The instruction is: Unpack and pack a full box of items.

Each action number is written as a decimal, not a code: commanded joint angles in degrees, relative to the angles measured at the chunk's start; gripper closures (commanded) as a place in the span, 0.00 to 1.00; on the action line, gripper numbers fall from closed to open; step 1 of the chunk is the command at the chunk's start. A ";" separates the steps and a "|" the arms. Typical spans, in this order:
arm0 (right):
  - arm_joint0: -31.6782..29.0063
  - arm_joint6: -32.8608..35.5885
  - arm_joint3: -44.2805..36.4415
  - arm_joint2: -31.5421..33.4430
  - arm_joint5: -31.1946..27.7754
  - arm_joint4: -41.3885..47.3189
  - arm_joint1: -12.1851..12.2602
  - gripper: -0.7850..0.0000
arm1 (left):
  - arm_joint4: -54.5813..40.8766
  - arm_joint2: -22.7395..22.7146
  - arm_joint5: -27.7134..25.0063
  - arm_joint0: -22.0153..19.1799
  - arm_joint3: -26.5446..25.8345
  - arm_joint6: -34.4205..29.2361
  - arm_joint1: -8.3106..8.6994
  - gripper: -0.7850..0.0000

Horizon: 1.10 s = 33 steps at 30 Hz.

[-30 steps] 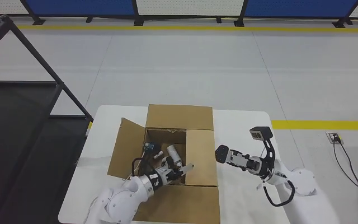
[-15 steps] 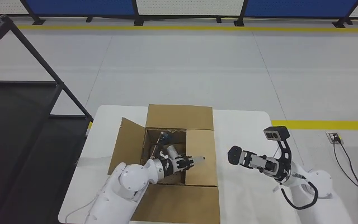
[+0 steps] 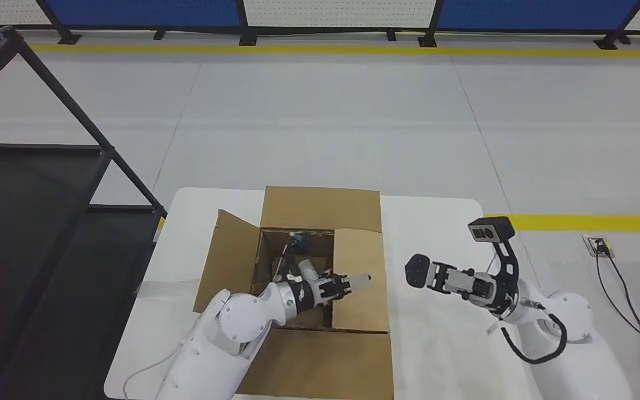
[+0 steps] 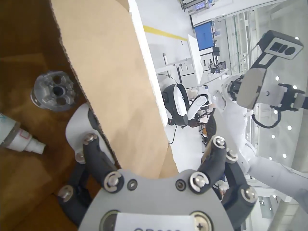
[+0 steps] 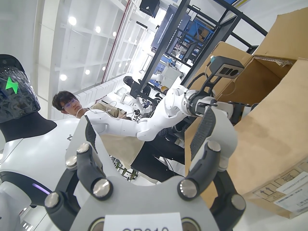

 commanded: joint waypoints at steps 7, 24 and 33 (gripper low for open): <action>-3.03 -2.20 -2.70 3.56 -2.20 1.18 1.07 0.00 | 1.71 -0.08 -0.11 2.85 -8.96 1.81 0.36 0.00; -15.84 -5.66 -7.86 15.54 -5.66 2.43 3.37 0.00 | 8.15 9.16 3.11 -3.30 -10.77 5.07 -1.64 0.00; -15.84 -5.66 -7.86 15.54 -5.66 2.43 3.37 0.00 | 8.15 9.16 3.11 -3.30 -10.77 5.07 -1.64 0.00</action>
